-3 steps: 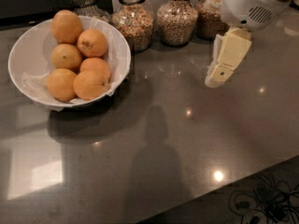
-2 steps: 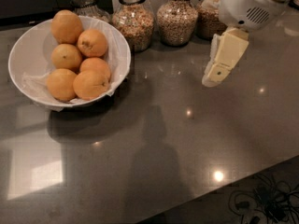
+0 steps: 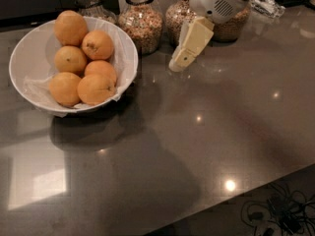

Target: Pick orange from white bowl

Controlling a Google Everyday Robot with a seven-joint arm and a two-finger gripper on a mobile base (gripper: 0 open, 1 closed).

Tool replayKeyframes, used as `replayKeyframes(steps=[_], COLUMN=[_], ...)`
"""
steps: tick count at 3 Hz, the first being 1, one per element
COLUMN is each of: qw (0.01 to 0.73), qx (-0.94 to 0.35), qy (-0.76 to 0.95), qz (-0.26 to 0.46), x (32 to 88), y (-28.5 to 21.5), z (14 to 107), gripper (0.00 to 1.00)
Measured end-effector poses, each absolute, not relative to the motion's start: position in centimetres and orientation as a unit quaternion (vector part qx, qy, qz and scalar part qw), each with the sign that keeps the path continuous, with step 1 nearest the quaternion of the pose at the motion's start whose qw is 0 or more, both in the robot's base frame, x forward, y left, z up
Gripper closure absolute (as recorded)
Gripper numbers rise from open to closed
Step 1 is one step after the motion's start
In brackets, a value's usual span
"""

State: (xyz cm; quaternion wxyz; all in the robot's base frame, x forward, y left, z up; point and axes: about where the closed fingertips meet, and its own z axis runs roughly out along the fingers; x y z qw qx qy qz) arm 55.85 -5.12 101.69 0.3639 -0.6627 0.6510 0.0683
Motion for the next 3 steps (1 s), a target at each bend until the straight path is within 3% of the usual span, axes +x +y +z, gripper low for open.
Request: replayKeyframes(steps=[3], qw=[0.458], qx=[-0.673], qy=[0.559], qz=[0.159], x=[62.0], y=[3.5], z=[104.2], gripper=[0.00])
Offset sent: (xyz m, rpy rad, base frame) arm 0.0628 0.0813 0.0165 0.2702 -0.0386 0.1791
